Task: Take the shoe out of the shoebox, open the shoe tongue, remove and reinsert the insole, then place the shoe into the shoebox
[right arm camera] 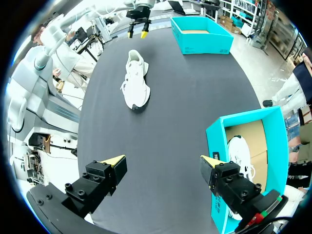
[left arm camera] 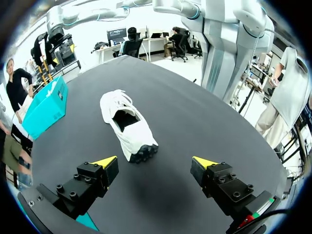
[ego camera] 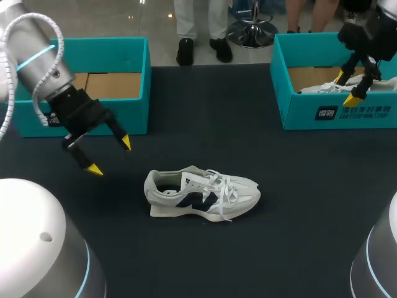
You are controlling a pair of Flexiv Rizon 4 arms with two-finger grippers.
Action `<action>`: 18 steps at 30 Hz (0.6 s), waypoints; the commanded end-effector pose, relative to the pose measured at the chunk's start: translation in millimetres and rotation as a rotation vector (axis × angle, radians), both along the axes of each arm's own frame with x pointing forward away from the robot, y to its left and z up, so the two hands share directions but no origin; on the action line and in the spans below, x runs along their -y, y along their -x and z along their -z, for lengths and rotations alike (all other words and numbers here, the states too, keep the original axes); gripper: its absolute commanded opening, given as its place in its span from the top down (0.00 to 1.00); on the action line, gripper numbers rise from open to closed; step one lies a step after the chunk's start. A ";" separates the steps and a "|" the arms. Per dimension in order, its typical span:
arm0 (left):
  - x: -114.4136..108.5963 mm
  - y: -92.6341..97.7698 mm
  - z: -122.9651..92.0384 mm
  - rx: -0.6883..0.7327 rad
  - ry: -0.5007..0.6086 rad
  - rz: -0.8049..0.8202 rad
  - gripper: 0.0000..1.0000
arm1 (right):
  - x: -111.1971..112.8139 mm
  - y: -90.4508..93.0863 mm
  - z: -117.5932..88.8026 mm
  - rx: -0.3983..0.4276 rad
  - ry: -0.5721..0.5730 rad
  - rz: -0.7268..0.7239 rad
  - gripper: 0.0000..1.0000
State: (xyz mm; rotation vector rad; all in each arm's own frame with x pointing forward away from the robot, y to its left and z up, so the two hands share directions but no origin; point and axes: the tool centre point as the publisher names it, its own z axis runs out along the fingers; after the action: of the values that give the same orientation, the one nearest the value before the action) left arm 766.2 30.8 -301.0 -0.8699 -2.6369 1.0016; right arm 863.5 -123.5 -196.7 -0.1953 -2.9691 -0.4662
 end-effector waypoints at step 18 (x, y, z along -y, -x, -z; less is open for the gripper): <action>-35.7 14.2 17.6 -0.027 0.235 -0.314 0.00 | 0.0 -0.9 0.1 -0.001 0.002 -0.001 0.00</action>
State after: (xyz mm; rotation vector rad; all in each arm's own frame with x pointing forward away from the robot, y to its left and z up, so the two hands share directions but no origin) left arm 758.4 57.9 -311.9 -0.5326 -2.6869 1.3385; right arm 863.5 -123.5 -196.7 -0.1954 -2.9691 -0.4662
